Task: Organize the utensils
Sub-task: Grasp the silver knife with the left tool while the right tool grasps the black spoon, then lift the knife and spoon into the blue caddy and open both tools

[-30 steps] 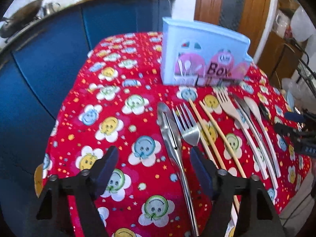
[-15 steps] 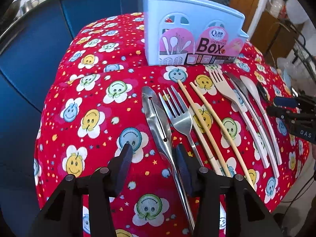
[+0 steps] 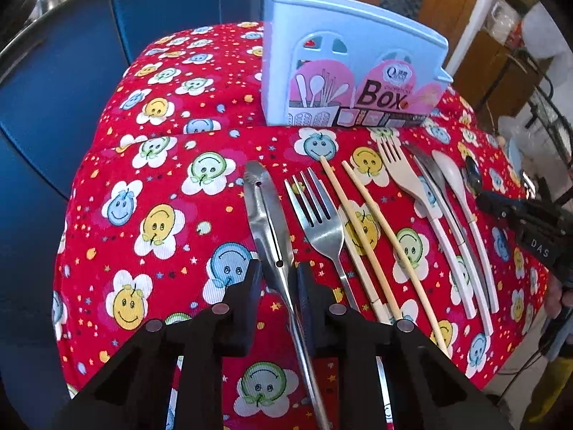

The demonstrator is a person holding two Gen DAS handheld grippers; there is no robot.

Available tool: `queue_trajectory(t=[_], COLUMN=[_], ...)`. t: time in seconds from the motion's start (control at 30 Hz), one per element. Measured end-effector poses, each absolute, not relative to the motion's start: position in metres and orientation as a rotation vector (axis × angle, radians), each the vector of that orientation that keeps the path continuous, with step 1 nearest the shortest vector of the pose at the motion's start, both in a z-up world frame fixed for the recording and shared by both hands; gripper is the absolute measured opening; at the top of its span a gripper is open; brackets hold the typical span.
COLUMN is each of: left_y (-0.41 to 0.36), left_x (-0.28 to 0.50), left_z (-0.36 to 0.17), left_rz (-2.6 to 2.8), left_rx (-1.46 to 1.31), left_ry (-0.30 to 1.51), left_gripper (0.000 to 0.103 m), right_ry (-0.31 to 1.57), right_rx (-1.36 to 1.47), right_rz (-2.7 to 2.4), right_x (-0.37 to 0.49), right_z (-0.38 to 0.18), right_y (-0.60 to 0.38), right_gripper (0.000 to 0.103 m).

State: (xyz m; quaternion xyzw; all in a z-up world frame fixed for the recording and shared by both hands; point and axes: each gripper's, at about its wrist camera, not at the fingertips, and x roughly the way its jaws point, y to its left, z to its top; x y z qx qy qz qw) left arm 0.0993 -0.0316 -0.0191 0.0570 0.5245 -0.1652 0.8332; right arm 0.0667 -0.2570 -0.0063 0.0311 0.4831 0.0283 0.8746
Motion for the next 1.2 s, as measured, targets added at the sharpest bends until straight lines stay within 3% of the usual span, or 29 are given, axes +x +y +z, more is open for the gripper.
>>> queue_trajectory(t=[0.5, 1.2], left_y=[-0.013, -0.019], left_x=[0.07, 0.111], left_z=[0.011, 0.119], left_rz=[-0.426, -0.441], left_rx=[-0.056, -0.18], left_ry=[0.856, 0.492], left_gripper=[0.018, 0.018], right_ry=[0.771, 0.452], right_rx=[0.229, 0.217], right_rz=[0.133, 0.215], right_x=[0.042, 0.062], right_z=[0.028, 0.096], right_y=[-0.274, -0.266], right_gripper=[0.008, 0.008])
